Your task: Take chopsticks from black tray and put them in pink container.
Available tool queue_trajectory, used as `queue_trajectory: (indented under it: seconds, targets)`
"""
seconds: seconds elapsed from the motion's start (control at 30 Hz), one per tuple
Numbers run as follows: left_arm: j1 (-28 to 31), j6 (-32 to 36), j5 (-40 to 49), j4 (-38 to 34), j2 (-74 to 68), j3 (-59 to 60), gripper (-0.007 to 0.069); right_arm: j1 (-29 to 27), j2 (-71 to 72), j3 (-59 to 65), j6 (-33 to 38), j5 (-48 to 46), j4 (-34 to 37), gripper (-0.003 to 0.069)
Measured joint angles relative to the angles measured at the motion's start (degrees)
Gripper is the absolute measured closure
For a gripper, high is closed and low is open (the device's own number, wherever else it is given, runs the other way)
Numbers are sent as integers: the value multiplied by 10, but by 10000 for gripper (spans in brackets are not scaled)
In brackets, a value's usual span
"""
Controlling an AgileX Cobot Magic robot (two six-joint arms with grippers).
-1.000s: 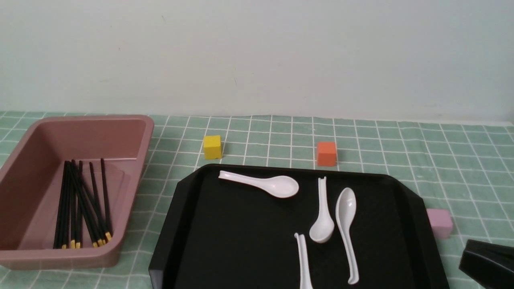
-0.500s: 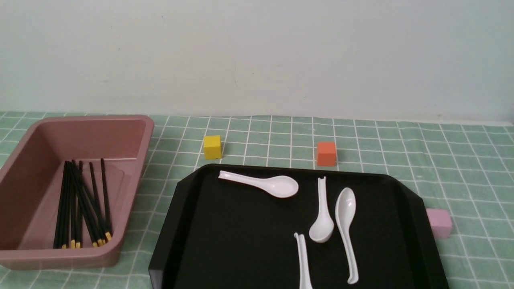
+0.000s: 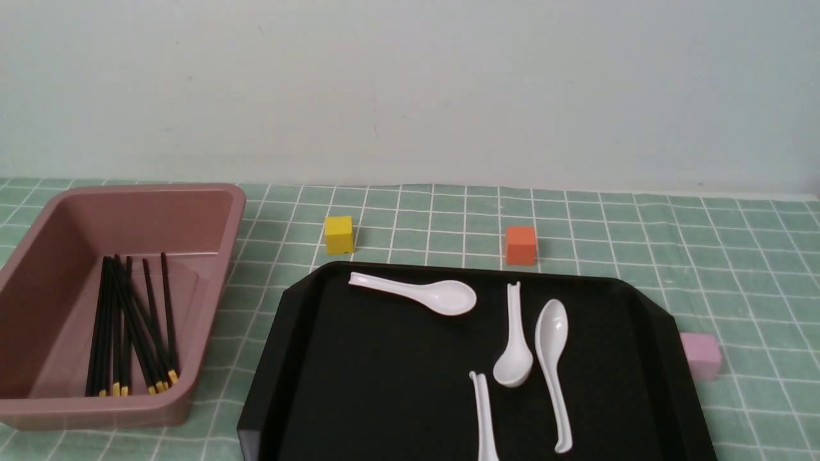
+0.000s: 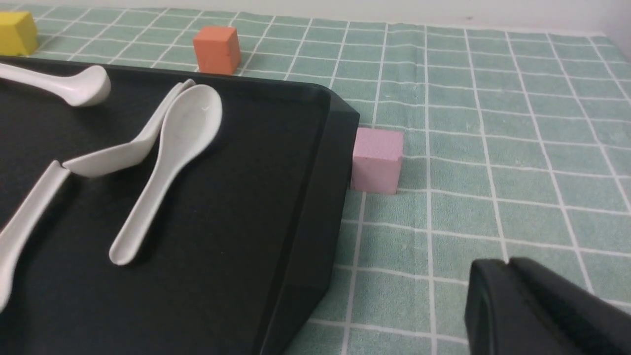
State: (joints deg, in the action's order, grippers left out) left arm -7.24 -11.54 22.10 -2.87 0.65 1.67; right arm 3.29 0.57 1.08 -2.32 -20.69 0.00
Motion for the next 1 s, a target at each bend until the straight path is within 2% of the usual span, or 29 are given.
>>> queue_trajectory:
  seconds: [1.0]
  targets:
    - [0, 0, 0, 0, 0, 0, 386, 0, 0, 0, 0, 0, 4, 564]
